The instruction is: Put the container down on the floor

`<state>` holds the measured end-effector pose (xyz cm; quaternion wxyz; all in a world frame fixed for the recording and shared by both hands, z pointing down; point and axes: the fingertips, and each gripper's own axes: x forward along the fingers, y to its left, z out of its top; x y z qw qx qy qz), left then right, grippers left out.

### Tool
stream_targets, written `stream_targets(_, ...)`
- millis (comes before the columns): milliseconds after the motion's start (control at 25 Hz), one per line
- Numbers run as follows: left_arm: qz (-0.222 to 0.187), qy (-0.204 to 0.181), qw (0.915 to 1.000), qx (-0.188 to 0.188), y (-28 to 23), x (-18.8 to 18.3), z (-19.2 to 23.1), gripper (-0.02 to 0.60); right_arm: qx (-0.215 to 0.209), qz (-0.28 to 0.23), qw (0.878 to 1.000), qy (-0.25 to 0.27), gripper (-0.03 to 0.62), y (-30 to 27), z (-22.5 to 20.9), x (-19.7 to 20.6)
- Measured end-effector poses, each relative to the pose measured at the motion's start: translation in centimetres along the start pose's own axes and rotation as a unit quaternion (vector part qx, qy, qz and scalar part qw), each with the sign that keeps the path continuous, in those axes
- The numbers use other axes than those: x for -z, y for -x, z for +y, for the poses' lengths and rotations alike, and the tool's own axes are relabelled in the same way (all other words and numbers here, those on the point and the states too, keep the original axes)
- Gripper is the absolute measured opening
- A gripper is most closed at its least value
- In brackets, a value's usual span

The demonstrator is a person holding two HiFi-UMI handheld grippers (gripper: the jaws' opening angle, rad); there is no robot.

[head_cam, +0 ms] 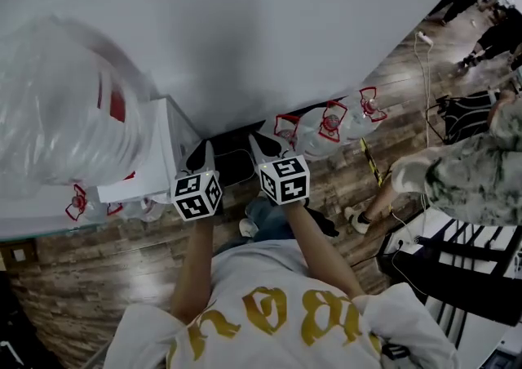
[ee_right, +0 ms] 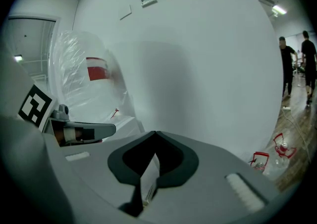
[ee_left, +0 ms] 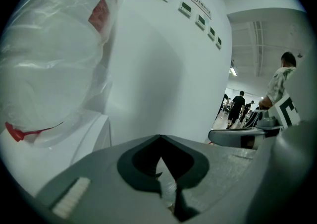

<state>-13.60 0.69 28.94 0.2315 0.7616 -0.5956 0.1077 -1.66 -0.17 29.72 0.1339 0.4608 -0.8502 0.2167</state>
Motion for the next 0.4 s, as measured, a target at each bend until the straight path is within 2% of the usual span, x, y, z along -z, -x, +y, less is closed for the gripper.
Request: stream_targets(400,0.008,0.001,0.9999,-0.006,0.32,0.64,0.09,0.002,-0.006,0.007,1.0,-0.012,0.028,0.32,0.16,0.74)
